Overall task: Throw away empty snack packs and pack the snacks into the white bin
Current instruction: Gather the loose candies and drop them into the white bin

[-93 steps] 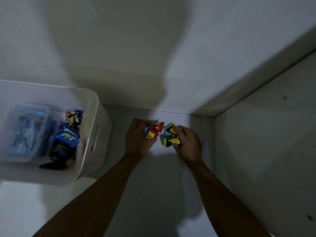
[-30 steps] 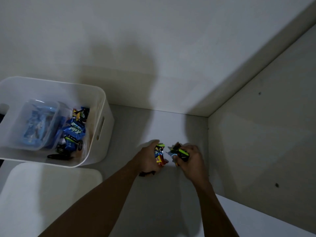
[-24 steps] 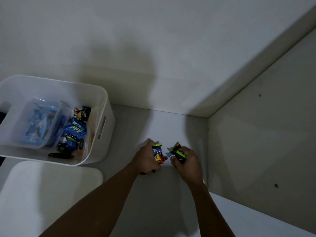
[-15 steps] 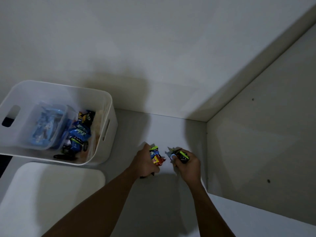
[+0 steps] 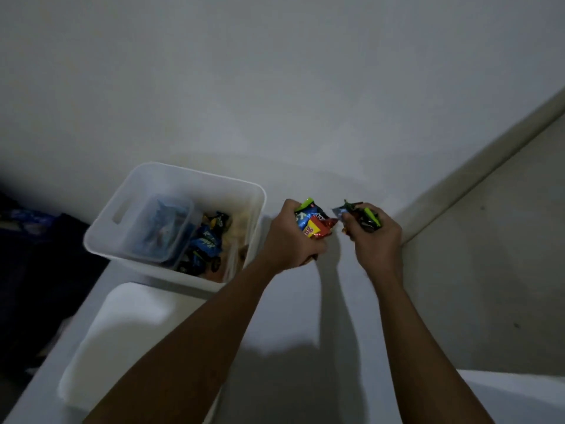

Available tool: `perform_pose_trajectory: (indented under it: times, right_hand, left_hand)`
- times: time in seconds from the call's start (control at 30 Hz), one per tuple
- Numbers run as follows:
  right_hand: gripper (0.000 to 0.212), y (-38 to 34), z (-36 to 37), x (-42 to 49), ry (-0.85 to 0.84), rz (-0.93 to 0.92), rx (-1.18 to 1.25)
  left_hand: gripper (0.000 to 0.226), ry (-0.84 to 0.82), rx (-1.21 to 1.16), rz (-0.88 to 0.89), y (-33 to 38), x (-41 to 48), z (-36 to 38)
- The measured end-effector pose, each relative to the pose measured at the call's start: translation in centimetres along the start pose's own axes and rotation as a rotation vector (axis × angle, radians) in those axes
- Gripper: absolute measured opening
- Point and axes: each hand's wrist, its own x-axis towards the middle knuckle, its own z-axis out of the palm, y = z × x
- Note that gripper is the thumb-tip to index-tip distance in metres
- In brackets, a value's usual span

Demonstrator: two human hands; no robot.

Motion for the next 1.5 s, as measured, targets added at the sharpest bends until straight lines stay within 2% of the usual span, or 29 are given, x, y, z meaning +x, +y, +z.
perform_pose_trajectory:
  times: [0.17,0.27,0.43,0.53,0.63,0.7,0.8,0.93,1.03,1.17,1.4,1.5]
  right_hand:
    - [0.019,-5.0,9.0,-0.1,-0.065,-0.051,0.058]
    - [0.024,-6.5,15.4,-1.0,-0.156,-0.051,-0.054]
    - [0.021,-7.6,23.8,-1.6,-0.37,0.012,-0.54]
    - [0.017,-6.4,27.0,-1.2,-0.405,0.13,-0.617]
    - [0.021,-5.0,29.0,-1.2,-0.426,0.227,-0.642]
    - [0.025,-4.6,29.6,-1.2,-0.436,0.243,-0.642]
    - [0.04,-4.3,30.1,-1.1,-0.415,0.287,-0.572]
    - [0.062,-4.8,30.4,-0.9,-0.342,0.327,-0.503]
    - [0.054,-5.4,30.2,-1.1,-0.294,0.331,-0.48]
    - [0.047,-6.2,29.3,-1.3,-0.242,0.338,-0.414]
    - [0.045,-8.8,25.0,-3.5,-0.101,0.178,-0.505]
    - [0.042,-9.1,21.8,-5.2,0.016,0.178,-0.462]
  left_hand:
    - [0.064,0.194,0.149,-0.045,-1.3,0.5,-10.8]
    - [0.065,0.218,0.203,-0.161,-3.8,0.6,-15.7]
    - [0.073,0.117,0.257,-0.201,-8.0,1.0,-19.0]
    - [0.07,0.037,0.212,-0.286,-10.1,1.6,-19.2]
    - [0.057,-0.099,0.178,-0.345,-11.5,1.9,-18.8]
    - [0.052,-0.168,0.154,-0.317,-12.7,2.4,-18.5]
    - [0.066,-0.197,0.128,-0.312,-14.0,3.1,-18.5]
    - [0.056,-0.291,0.115,-0.268,-12.5,3.0,-19.5]
    - [0.041,-0.341,0.125,-0.282,-12.1,2.8,-19.9]
    - [0.035,-0.35,0.148,-0.31,-11.5,2.6,-19.9]
    - [0.022,-0.193,0.224,-0.188,-9.1,1.6,-21.0]
    - [0.031,-0.01,0.297,-0.083,-8.4,0.5,-22.9]
